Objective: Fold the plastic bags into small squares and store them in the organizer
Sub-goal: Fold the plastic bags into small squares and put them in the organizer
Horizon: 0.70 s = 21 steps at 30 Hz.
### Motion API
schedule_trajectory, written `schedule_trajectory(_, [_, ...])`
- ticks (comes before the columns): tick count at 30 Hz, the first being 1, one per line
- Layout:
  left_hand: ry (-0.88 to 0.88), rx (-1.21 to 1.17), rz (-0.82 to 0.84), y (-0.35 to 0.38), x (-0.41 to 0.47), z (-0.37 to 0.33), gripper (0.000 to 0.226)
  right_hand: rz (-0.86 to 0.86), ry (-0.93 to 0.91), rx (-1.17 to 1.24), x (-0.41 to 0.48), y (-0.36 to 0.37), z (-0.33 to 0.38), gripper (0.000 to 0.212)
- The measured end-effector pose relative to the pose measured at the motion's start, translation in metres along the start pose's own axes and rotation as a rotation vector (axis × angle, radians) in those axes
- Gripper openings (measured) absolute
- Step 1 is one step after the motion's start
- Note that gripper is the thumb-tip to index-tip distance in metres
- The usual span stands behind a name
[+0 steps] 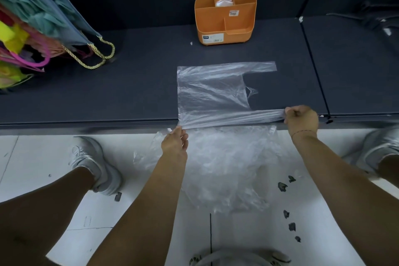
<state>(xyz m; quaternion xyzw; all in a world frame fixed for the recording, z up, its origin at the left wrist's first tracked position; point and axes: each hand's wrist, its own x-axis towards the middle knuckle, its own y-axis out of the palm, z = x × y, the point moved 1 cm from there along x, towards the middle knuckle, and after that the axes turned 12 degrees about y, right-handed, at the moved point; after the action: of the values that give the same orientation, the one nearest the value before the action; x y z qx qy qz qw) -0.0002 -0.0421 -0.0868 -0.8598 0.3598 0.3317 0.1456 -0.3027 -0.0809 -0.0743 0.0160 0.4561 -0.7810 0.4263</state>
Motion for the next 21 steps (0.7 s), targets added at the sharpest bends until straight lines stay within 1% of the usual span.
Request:
schedule_trajectory(2, [0.010,0.035,-0.014,0.000,0.002,0.002,0.017,-0.054,0.009,-0.051,0.002,0.002,-0.001,0.030])
schedule_trajectory(4, [0.108,0.137,-0.047,0.001,0.005,0.001,0.017,-0.117,0.029,-0.093,0.000,0.002,-0.002,0.028])
schedule_trajectory(6, [0.343,0.349,-0.172,0.002,0.005,-0.001,0.009,-0.216,0.023,-0.114,-0.005,0.001,0.004,0.023])
schedule_trajectory(7, [0.500,0.467,-0.255,0.003,0.003,-0.003,0.012,-0.269,-0.014,-0.123,-0.010,0.002,0.010,0.021])
schedule_trajectory(8, [0.671,0.578,-0.292,0.007,0.000,-0.005,0.017,-0.307,-0.092,-0.140,-0.016,0.007,0.019,0.022])
schedule_trajectory(9, [0.844,0.681,-0.272,0.013,-0.002,-0.007,0.022,-0.328,-0.214,-0.148,-0.024,0.016,0.028,0.025])
schedule_trajectory(10, [1.002,0.784,-0.208,0.021,-0.002,-0.010,0.027,-0.315,-0.369,-0.148,-0.033,0.028,0.040,0.028])
schedule_trajectory(11, [1.119,0.891,-0.112,0.030,0.002,-0.011,0.031,-0.266,-0.535,-0.159,-0.045,0.043,0.052,0.032])
schedule_trajectory(12, [1.193,1.007,-0.001,0.039,0.007,-0.014,0.037,-0.181,-0.677,-0.190,-0.055,0.060,0.064,0.037])
schedule_trajectory(13, [1.238,1.122,0.107,0.048,0.015,-0.017,0.043,-0.064,-0.766,-0.248,-0.066,0.078,0.075,0.043])
schedule_trajectory(14, [1.257,1.234,0.197,0.056,0.023,-0.021,0.048,0.056,-0.809,-0.323,-0.074,0.094,0.085,0.048])
schedule_trajectory(15, [1.258,1.334,0.256,0.062,0.032,-0.024,0.051,0.139,-0.823,-0.401,-0.079,0.109,0.093,0.052])
schedule_trajectory(17, [1.235,1.505,0.310,0.072,0.049,-0.032,0.054,0.195,-0.808,-0.580,-0.077,0.131,0.107,0.056])
schedule_trajectory(18, [1.228,1.552,0.320,0.074,0.055,-0.037,0.056,0.207,-0.795,-0.646,-0.072,0.138,0.112,0.057])
schedule_trajectory(21, [1.229,1.621,0.361,0.086,0.077,-0.049,0.074,0.204,-0.768,-0.737,-0.042,0.150,0.127,0.062])
